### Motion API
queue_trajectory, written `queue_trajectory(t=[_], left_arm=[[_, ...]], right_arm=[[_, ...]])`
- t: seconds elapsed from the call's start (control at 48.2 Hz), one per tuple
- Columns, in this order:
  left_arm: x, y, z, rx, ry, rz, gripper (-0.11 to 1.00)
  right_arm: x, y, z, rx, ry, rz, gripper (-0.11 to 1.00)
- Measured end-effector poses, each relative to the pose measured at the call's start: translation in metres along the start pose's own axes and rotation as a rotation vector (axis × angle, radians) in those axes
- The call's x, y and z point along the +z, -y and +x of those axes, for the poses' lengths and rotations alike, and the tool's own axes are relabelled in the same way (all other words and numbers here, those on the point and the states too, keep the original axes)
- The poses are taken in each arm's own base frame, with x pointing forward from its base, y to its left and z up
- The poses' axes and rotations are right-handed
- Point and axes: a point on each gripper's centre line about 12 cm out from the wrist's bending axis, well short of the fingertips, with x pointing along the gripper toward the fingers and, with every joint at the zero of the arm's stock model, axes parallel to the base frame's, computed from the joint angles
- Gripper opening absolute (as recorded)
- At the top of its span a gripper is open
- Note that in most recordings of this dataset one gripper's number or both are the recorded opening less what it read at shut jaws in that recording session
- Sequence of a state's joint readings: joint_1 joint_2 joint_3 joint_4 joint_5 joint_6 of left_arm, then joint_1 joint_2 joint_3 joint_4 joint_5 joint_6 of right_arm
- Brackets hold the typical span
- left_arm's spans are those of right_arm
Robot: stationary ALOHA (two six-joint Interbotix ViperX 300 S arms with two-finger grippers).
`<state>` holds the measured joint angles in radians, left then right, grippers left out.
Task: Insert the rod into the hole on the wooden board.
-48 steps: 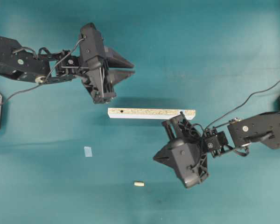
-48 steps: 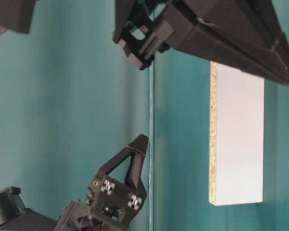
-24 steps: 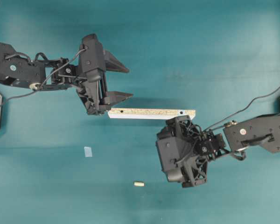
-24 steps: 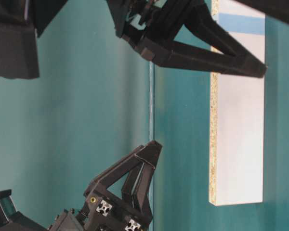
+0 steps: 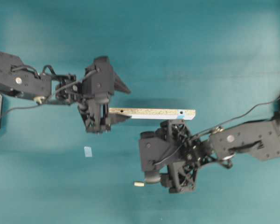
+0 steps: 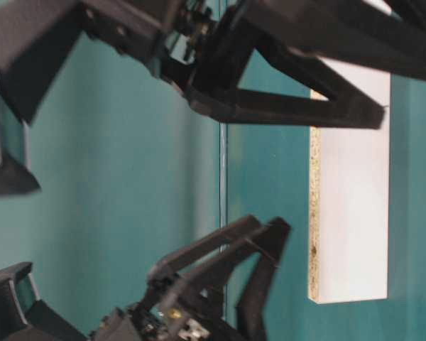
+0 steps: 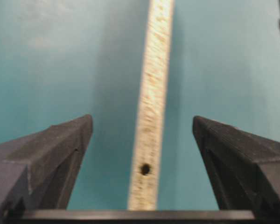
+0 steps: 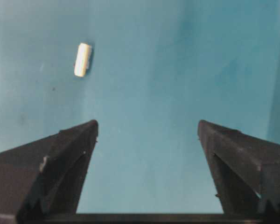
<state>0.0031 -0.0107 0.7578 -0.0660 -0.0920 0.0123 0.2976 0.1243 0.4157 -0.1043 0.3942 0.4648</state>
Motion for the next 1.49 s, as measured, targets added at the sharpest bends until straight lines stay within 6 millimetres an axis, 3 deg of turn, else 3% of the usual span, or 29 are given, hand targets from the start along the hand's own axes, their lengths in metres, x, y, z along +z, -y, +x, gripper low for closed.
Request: queue_trajectory(t=[0.353, 0.685, 1.121, 1.495], left_arm=[[-0.019, 0.005, 0.018, -0.008, -0.07, 0.01, 1.0], [-0.032, 0.003, 0.028, -0.003, -0.111, 0.012, 1.0], [-0.031, -0.002, 0.03, 0.006, -0.104, 0.021, 1.0], [-0.031, -0.002, 0.03, 0.006, -0.104, 0.023, 1.0]], right_arm=[[0.015, -0.014, 0.017, -0.011, -0.036, 0.023, 0.94], [0.02, -0.016, 0.026, -0.056, -0.116, 0.026, 0.94], [0.029, -0.024, 0.053, -0.061, -0.145, 0.067, 0.94], [0.033, -0.032, 0.062, -0.071, -0.169, 0.119, 0.94]])
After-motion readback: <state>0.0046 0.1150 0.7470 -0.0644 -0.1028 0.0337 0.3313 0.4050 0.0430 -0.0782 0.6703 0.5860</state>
